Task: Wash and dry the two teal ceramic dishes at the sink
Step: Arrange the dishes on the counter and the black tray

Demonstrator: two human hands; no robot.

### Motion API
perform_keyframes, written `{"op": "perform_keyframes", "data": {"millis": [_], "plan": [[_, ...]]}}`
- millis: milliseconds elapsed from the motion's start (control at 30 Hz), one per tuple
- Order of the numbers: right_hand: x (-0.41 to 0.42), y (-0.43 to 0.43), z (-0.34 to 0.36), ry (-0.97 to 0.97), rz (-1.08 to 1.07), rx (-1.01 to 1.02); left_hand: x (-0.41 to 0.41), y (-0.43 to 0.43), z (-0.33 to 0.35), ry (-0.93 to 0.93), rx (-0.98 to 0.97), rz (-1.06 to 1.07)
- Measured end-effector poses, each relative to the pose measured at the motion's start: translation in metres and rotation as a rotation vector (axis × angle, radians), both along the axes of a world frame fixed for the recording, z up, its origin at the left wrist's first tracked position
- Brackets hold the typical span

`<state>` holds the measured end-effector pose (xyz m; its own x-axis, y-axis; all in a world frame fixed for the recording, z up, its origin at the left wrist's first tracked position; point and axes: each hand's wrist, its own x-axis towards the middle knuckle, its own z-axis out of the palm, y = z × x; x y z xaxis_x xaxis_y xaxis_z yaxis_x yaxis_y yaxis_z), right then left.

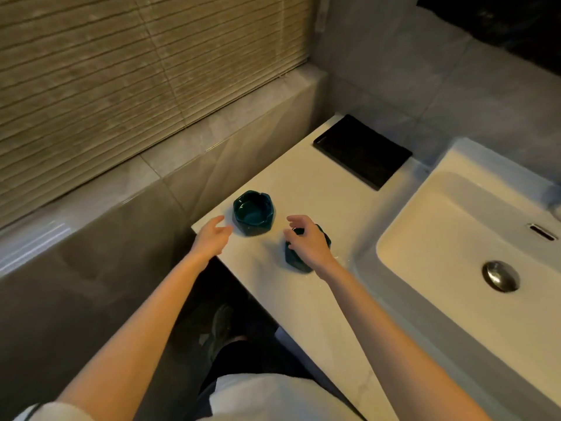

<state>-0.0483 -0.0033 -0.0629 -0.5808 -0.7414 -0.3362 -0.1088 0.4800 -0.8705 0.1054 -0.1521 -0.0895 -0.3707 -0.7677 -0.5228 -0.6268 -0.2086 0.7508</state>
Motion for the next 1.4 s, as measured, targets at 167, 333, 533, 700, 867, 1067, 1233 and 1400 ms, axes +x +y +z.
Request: {"op": "perform_keyframes", "data": {"millis": [167, 333, 533, 700, 867, 1067, 1233, 1400], "plan": [[-0.005, -0.061, -0.014, 0.088, -0.068, 0.098, -0.022, -0.056, -0.007, -0.008, 0.005, -0.165], [-0.008, -0.106, -0.028, 0.076, -0.129, 0.302, -0.034, -0.096, -0.015, -0.029, 0.154, -0.382], [0.000, -0.125, -0.039, 0.063, -0.207, 0.516, -0.039, -0.117, -0.023, -0.041, 0.167, -0.529], [0.007, -0.129, -0.040, 0.118, -0.265, 0.547, -0.042, -0.120, -0.029, -0.035, 0.072, -0.563], [0.008, -0.129, -0.038, 0.082, -0.336, 0.493, -0.049, -0.126, -0.027, -0.056, -0.021, -0.610], [-0.021, -0.127, -0.009, 0.049, -0.480, 0.364, -0.086, -0.133, -0.003, 0.105, -0.009, -0.595], [-0.083, -0.126, 0.019, 0.052, -0.573, 0.281, -0.158, -0.137, 0.030, 0.210, -0.016, -0.556], [-0.168, -0.127, 0.028, 0.069, -0.648, 0.240, -0.250, -0.138, 0.044, 0.247, -0.036, -0.566]]}}
